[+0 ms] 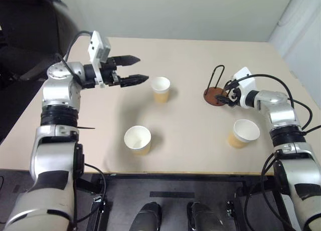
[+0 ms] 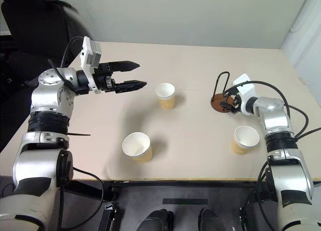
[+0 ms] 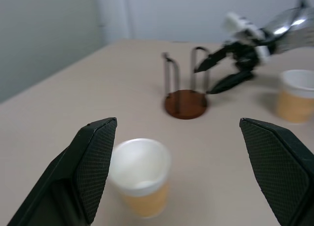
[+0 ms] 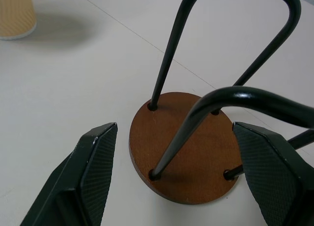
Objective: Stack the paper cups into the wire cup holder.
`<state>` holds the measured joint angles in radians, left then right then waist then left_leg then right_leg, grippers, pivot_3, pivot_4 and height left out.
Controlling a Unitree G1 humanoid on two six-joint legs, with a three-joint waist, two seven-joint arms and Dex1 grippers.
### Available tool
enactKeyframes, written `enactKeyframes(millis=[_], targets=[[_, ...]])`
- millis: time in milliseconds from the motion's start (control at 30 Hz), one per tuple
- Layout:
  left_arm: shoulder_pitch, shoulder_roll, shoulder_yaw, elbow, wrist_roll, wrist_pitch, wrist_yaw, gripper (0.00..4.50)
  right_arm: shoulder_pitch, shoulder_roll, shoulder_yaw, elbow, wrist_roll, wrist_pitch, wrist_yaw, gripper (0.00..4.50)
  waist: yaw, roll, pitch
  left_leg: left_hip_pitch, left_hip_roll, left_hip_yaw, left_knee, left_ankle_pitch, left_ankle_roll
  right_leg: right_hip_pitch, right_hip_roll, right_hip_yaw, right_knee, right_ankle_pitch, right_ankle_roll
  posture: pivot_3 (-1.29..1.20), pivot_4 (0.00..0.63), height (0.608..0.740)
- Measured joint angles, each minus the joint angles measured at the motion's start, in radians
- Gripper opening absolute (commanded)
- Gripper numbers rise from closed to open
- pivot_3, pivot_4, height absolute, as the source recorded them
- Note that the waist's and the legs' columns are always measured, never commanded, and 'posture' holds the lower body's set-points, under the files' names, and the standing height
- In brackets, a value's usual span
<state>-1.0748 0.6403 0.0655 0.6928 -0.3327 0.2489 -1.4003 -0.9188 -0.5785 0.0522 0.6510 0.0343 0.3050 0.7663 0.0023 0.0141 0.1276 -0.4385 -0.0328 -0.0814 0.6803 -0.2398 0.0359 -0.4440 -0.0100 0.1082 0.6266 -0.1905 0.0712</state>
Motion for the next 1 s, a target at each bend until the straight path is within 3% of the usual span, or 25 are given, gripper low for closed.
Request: enactKeyframes(millis=[367,500,733,1000], targets=[[0.006,0.031,-0.041,-0.018,-0.009,0.058,-0.143,4.28,0.000,0.020,-0.002,-0.001,0.005,0.034,-0.003,3.80,0.000,0.000,0.000,0.000,0.000,0.000,0.000,0.000,0.000,0.000,0.000,0.000,0.000,0.000,0.000,0.00,0.150,0.740],[0.005,0.035,-0.046,-0.007,0.003,0.051,-0.148,4.33,-0.007,0.037,-0.009,-0.001,0.017,0.072,-0.020,2.58,0.000,0.000,0.000,0.000,0.000,0.000,0.000,0.000,0.000,0.000,0.000,0.000,0.000,0.000,0.000,0.00,0.150,0.740],[0.005,0.036,-0.047,0.013,0.015,0.037,-0.148,4.33,-0.022,0.056,-0.014,-0.001,0.021,0.113,-0.043,0.04,0.000,0.000,0.000,0.000,0.000,0.000,0.000,0.000,0.000,0.000,0.000,0.000,0.000,0.000,0.000,0.00,0.150,0.740],[0.005,0.045,-0.048,0.015,0.017,0.035,-0.151,4.33,-0.016,0.037,-0.013,-0.061,0.042,0.183,0.042,0.04,0.000,0.000,0.000,-0.001,0.000,0.000,0.000,0.000,0.000,-0.002,0.000,0.000,0.000,0.000,-0.001,0.00,0.150,0.740]])
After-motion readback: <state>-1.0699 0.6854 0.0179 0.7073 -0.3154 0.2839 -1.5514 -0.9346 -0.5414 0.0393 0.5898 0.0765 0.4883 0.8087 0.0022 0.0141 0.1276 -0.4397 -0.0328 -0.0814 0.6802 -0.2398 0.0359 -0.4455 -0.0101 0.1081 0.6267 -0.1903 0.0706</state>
